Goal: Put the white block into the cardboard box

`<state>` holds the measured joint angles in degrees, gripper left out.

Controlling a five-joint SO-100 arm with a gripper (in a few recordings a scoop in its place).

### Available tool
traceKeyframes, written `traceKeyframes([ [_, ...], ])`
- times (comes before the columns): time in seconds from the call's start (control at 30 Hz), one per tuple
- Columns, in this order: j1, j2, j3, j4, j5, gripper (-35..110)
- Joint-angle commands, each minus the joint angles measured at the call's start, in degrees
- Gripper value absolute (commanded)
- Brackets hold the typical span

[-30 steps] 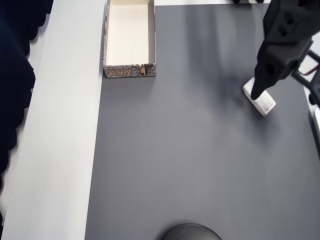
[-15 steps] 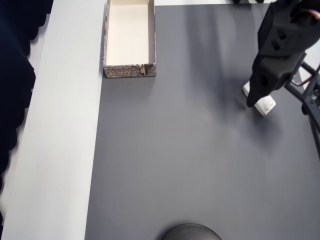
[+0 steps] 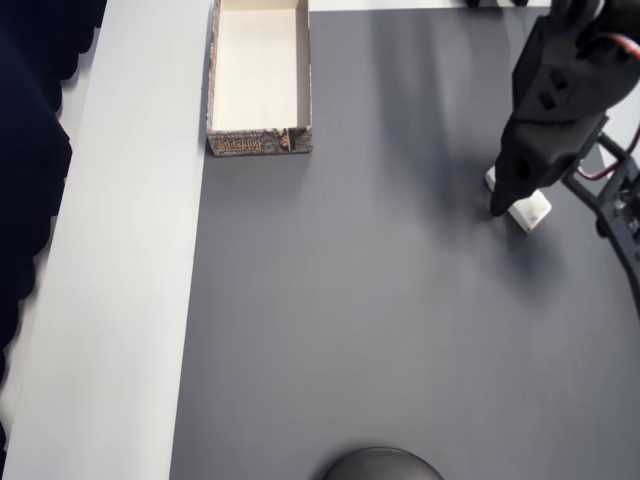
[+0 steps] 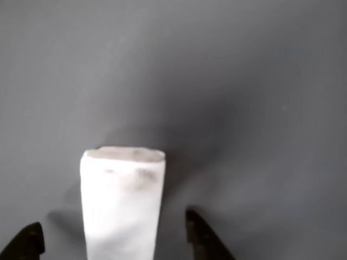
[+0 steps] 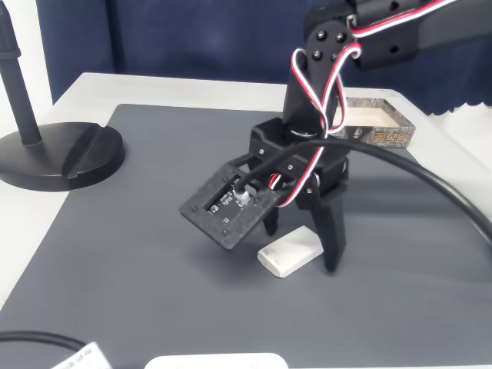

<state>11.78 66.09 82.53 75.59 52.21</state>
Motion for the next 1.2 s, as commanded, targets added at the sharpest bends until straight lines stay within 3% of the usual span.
traceKeyframes([
  [0.0, -0.18, 0.35, -3.6, -0.09, -0.53, 36],
  [1.17, -1.32, -2.37, -4.92, -0.26, -1.76, 22],
])
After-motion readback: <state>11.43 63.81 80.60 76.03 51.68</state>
